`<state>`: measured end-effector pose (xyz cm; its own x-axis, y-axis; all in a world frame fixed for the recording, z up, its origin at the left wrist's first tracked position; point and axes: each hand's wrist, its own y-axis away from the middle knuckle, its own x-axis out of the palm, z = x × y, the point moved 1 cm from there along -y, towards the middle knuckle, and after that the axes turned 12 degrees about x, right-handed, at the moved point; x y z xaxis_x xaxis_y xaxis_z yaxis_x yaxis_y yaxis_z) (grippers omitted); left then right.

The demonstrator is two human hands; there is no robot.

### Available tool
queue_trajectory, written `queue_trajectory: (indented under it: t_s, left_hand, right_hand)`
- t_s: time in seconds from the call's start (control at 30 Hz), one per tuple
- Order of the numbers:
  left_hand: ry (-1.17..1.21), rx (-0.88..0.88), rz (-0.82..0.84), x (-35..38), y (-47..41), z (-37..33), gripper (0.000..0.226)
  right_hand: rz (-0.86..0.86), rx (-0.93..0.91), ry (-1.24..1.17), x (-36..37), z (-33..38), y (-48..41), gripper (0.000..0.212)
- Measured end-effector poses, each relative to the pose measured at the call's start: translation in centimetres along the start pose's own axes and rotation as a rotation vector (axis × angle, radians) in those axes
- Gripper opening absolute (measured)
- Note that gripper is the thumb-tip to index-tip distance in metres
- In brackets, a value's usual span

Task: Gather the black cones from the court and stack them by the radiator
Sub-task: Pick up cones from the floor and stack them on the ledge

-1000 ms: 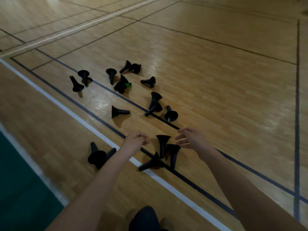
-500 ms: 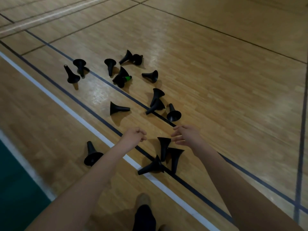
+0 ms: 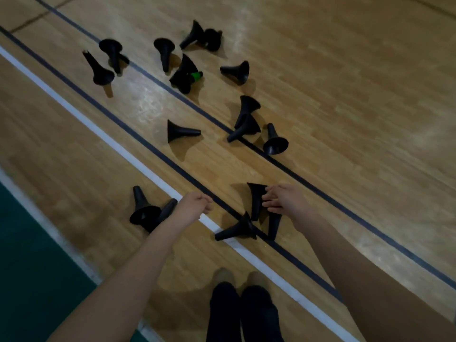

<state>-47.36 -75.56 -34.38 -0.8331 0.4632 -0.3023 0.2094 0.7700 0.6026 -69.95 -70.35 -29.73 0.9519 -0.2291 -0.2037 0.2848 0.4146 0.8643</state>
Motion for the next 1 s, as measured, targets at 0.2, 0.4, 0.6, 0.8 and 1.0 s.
queue_trajectory:
  t_s: [0.2,0.4,0.6,0.8,1.0]
  left_hand:
    - [0.011,-0.076,-0.034,4.4,-7.4,10.3,0.021]
    - [-0.105,-0.182,0.004,12.5,-16.2,24.4,0.034]
    - [-0.108,-0.296,-0.013,17.7,-23.7,34.7,0.018]
    - [-0.026,-0.446,-0.077,21.3,-28.9,41.5,0.035]
    - [-0.057,-0.432,-0.053,24.0,-30.6,44.6,0.043]
  right_hand:
    - [-0.058,0.008,0.051,2.2,-4.4,-10.9,0.025]
    - [-0.144,0.037,0.172,5.1,-14.6,-26.4,0.026]
    - [-0.106,0.086,0.256,7.5,-23.1,-37.8,0.04]
    - [-0.063,0.045,0.519,8.5,-28.5,-45.3,0.048]
    - [-0.064,0.037,0.289,9.6,-31.4,-48.2,0.05]
